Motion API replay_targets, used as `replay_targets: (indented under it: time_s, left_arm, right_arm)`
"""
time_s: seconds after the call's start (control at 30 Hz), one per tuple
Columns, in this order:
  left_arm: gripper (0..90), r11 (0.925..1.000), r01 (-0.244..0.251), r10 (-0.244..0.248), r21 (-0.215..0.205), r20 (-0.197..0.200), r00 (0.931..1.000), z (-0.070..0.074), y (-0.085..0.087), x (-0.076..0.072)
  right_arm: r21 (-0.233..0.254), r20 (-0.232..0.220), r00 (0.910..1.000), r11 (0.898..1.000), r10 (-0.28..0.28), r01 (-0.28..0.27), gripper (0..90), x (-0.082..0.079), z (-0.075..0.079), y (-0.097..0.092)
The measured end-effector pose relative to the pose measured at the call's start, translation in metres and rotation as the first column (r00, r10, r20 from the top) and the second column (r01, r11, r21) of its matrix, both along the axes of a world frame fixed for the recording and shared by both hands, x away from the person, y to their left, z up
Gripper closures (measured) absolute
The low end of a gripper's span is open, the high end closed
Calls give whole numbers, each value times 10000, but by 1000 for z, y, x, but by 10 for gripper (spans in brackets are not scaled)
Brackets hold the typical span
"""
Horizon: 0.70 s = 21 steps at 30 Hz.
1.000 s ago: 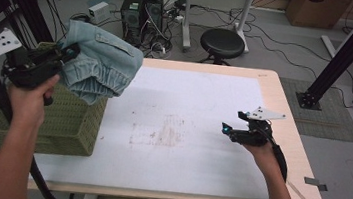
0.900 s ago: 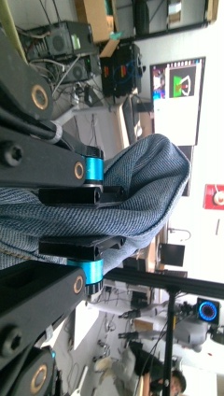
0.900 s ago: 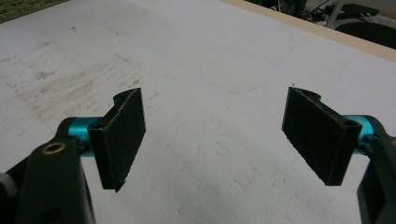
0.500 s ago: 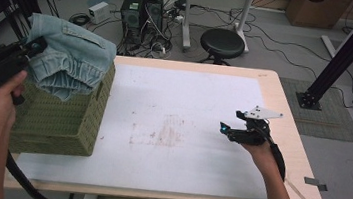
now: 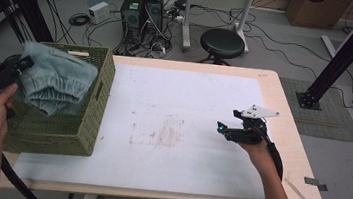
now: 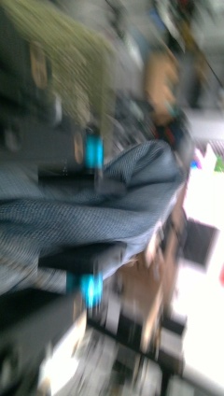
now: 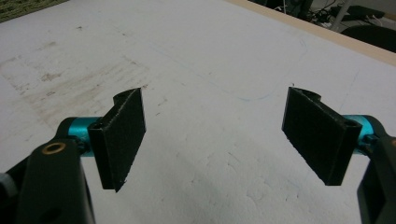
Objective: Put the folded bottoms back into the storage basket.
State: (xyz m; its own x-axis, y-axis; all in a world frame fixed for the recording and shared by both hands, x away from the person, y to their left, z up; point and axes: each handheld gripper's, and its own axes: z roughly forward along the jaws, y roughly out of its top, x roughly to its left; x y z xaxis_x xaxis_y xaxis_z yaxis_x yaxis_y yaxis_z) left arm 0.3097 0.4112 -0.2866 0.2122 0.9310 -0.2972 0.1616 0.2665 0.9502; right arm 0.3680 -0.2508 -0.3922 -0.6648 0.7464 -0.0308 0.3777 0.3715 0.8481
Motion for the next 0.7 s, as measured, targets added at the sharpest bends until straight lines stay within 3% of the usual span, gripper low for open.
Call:
replay_targets:
  time_s: [0.07,0.33,0.5,0.7]
  left_arm:
    - [561,9997,-233,231,85,214,9995,-5,2,-2]
    - [333,9974,19,-51,724,449,9990,-6,-17,-1]
    - [288,9926,450,-525,1131,647,9965,-8,-34,3]
    - [257,9891,952,-1011,1126,478,9937,-14,-52,12]
  right_arm:
    - [-25,37,10000,10000,68,-68,220,-1,0,2]
    - [-37,29,9999,9999,135,-135,220,-1,-1,5]
    - [2,30,9999,9999,112,-112,220,-1,-2,4]
    - [40,10,10000,10000,90,-90,220,-1,-3,3]
